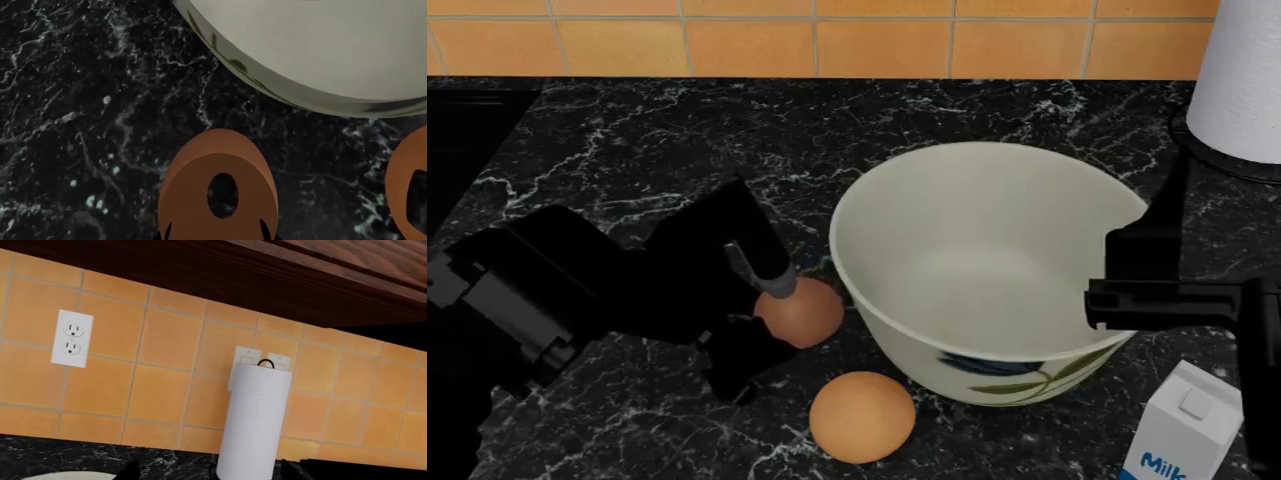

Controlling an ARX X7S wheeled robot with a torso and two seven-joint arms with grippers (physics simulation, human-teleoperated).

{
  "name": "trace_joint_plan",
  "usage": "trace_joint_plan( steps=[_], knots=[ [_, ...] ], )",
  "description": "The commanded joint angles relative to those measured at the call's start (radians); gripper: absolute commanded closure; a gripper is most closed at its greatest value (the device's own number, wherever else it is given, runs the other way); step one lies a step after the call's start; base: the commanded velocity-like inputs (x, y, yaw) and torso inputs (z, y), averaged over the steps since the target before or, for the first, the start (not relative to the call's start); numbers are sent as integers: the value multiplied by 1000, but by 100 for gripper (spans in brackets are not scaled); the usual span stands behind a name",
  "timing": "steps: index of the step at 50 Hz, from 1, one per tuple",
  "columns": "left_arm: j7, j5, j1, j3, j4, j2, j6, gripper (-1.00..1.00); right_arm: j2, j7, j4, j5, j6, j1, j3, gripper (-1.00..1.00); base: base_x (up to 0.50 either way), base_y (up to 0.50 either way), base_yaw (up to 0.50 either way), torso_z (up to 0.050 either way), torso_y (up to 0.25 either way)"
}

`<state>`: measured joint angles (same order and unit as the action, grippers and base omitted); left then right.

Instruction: Place the eggs and milk next to the bowl.

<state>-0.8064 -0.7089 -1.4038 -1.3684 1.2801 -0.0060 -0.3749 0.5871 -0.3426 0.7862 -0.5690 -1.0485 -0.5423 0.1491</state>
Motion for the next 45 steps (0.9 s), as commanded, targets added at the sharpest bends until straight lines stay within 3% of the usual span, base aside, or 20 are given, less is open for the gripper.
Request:
trace_joint_plan(
  steps=[1,7,8,37,45],
  knots=[
    [23,-49,7,-46,-5,6,-7,100,5,-4,4,-4,0,8,9,-100,0,0,0,0,0],
    [22,-51,9,-57,-5,6,-2,100,4,-6,4,-4,3,11,6,-100,2,0,0,0,0],
    [29,-51,10,-55,-2,6,3,-100,3,-6,4,-5,4,11,7,-100,0,0,-3,0,0],
    [17,-37,-11,-37,20,6,16,-100,3,-17,10,-17,4,20,10,-100,0,0,-1,0,0],
    [-1,42,-30,42,28,6,6,-100,-1,-23,17,-25,-1,11,6,-100,0,0,0,0,0]
  ],
)
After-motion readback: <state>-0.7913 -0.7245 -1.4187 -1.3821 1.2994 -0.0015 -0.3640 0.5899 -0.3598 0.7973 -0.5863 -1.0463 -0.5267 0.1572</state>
